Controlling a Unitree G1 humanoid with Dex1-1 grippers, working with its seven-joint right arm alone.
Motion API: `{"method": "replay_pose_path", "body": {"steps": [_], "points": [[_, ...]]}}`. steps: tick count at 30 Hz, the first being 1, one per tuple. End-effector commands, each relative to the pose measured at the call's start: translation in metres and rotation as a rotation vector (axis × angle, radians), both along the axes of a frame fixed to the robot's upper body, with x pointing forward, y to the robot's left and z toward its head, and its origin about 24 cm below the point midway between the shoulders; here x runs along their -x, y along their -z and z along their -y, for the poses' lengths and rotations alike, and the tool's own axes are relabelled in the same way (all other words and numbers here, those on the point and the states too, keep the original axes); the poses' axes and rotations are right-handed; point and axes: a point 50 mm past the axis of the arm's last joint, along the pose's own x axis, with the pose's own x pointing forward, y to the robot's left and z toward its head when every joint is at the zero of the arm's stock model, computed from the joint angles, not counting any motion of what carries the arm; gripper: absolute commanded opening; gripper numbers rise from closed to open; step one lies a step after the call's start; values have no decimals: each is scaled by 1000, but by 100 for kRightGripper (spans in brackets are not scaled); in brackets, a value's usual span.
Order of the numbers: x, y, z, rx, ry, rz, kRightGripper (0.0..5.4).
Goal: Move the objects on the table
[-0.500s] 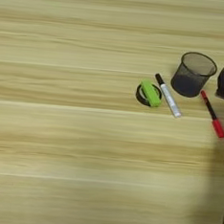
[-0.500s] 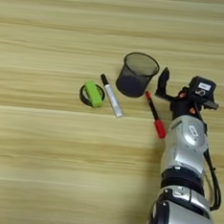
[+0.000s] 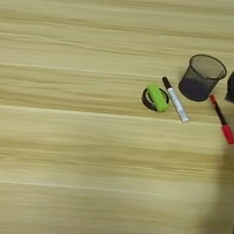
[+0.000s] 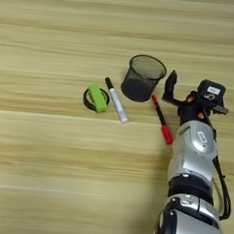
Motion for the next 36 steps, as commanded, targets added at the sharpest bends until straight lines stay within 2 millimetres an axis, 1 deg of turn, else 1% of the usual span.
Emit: {"method": "replay_pose_path", "body": {"steps": [1,4,7,11,17,23,32,36], "points": [[-8,-45,-10,86,-57,178,536],[-2,-53,-27,121,-124,229,536],[2,-59,-38,142,-172,252,536],[4,-57,-49,146,-212,238,536],[-4,-42,-56,118,-240,166,536],[-12,-30,-62,126,-286,98,536],[-17,-23,-66,146,-325,49,536],[-19,-22,-64,145,-317,41,536]]}}
